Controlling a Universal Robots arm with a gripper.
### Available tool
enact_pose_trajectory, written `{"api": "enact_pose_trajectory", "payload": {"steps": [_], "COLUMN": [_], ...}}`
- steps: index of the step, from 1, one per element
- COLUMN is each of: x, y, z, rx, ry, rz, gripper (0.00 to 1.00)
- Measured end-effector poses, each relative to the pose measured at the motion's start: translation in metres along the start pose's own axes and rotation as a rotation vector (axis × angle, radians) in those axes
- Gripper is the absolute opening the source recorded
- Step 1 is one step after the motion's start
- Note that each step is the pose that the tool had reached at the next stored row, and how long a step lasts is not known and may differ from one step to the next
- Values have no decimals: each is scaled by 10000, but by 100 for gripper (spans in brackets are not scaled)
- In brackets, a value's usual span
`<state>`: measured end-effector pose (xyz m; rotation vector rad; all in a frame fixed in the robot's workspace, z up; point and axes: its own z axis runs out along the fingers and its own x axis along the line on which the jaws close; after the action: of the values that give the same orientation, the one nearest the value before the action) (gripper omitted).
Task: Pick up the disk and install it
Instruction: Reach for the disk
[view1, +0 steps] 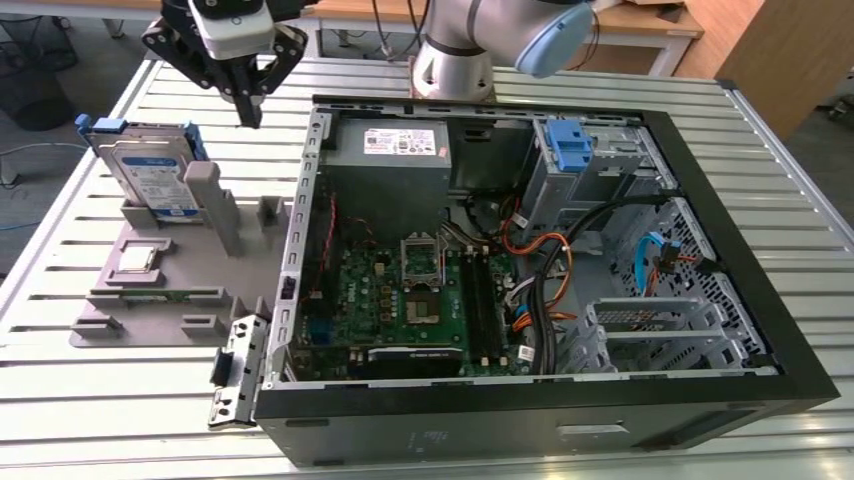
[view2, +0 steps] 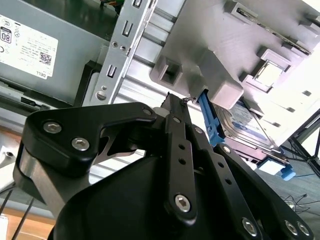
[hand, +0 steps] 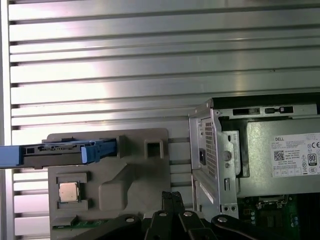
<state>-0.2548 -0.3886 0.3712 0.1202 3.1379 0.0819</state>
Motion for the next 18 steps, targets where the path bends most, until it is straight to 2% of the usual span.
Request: {"api": "enact_pose_trajectory", "payload": {"steps": [6, 9, 18], "x": [210, 291, 303], "y": [-16, -22, -23], "z": [10, 15, 15], "rx": [-2, -2, -2], "ry": [-21, -32, -32], "rz": [-2, 0, -2], "gripper": [10, 10, 10]}}
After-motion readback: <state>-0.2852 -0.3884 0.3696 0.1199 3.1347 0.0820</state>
